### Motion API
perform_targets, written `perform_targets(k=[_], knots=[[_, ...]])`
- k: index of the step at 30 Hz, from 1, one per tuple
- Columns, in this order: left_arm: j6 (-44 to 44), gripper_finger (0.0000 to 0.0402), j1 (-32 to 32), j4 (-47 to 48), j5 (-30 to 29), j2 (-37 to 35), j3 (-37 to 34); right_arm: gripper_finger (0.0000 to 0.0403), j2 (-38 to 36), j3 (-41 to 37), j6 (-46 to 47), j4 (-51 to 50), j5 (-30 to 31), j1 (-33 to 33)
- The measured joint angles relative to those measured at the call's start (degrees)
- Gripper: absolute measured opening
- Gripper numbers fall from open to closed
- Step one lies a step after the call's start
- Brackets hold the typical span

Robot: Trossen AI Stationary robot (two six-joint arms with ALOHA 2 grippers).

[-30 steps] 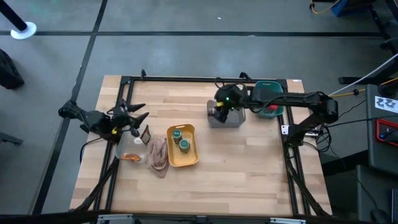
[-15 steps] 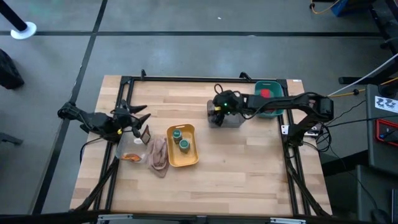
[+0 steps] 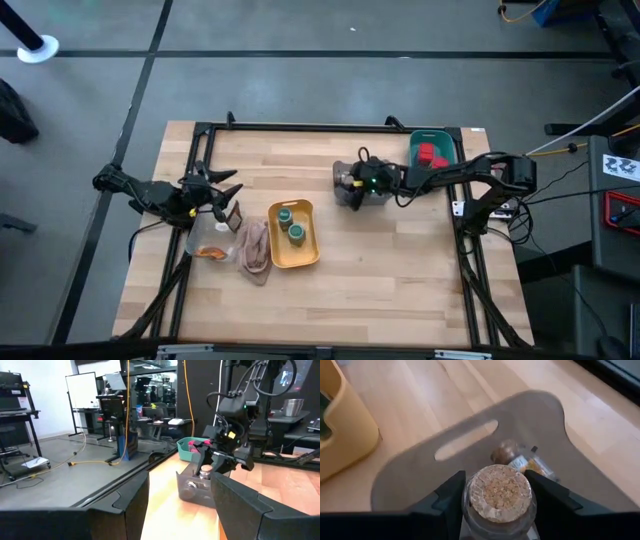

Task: Sort spices by type
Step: Put the brown seasoning bottle into the gray bin, then return to Home Position

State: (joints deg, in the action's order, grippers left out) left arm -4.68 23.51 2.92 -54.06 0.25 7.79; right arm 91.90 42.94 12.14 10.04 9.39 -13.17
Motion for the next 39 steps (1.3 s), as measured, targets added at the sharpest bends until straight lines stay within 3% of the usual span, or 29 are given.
perform_targets(k=[7,15,21,27,32,39], knots=[[-0.2,0.0196,0.0,0.0,0.0,0.0,0.0,0.0221,0.1,-1.9,0.3,0.7,-0.1,0.0],[-1.9,0.0196,0.0,0.0,0.1,0.0,0.0,0.0203,0.2,-1.7,-0.1,0.9,-0.1,0.0],[-7.6,0.0196,0.0,0.9,0.3,0.0,0.0,0.0201,-1.0,3.1,-5.5,0.1,0.9,0.0],[-5.2,0.0196,0.0,2.7,0.3,0.0,0.0,0.0202,-6.4,9.4,-7.6,-6.1,1.0,0.0],[-8.9,0.0196,0.0,1.3,0.1,0.0,0.0,0.0201,-14.1,11.9,-14.1,-13.7,1.0,0.0],[-2.3,0.0196,-0.9,4.4,-1.6,0.0,0.0,0.0199,-27.1,11.7,-17.1,-28.8,-2.3,-2.9]])
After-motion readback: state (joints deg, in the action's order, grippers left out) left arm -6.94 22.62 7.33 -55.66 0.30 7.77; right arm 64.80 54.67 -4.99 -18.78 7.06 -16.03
